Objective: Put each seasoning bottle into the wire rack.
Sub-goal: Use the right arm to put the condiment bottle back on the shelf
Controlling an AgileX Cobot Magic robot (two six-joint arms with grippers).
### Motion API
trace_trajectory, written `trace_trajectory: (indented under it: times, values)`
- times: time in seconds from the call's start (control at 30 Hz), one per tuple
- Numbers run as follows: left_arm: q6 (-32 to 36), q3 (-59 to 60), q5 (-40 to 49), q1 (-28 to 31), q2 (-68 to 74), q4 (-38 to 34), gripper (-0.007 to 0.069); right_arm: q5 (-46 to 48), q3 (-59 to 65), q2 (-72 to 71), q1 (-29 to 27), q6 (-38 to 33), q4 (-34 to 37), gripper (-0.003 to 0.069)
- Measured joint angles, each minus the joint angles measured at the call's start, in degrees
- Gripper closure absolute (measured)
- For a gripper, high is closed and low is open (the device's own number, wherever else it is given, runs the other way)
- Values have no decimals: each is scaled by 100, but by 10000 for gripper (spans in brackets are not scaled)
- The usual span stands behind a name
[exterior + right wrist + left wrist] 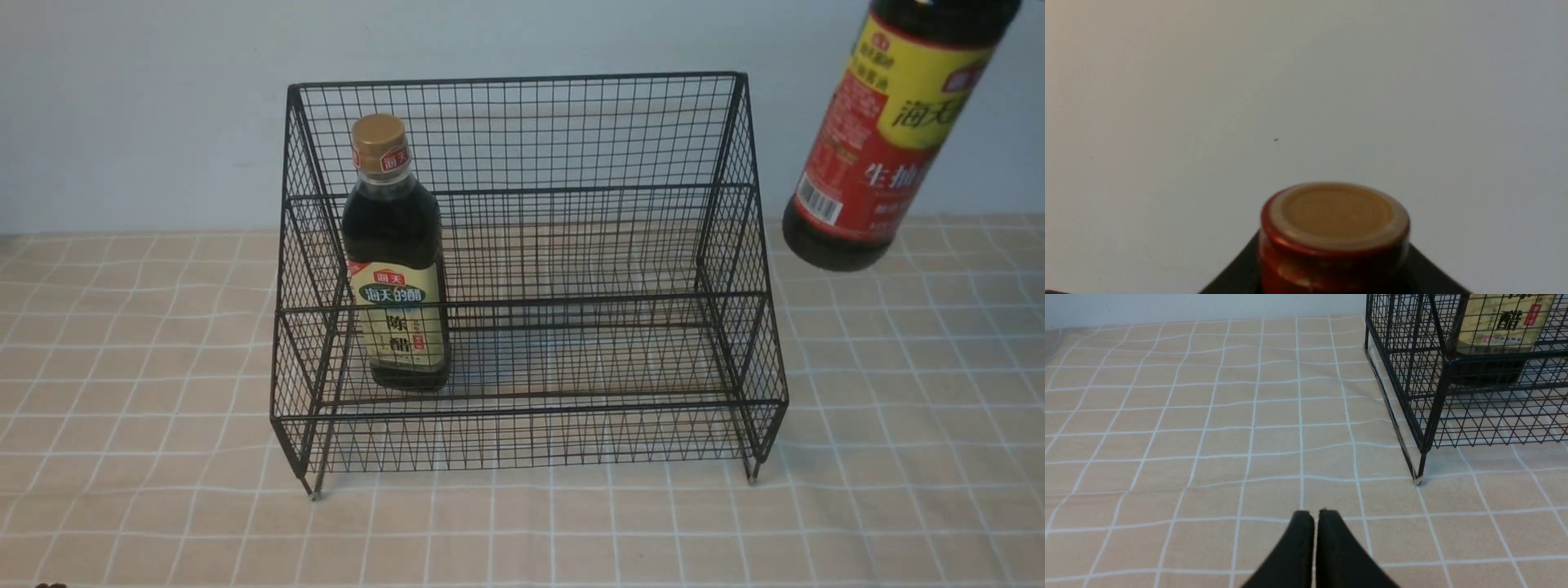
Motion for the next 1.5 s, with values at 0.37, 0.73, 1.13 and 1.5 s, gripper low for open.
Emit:
trace_trajectory:
  times: [0.37,0.73,1.13,1.5]
  values:
    - [0,0,0,0,0,1,631,-165,-522,1351,729,-124,-6,389]
    - [0,0,0,0,0,1,631,-433,-585,2070,753,-205,44,389]
    - [0,0,0,0,0,1,631,395,-591,2490,753,-210,301,389]
    - [0,0,0,0,0,1,631,792,-645,2742,753,-230,324,389]
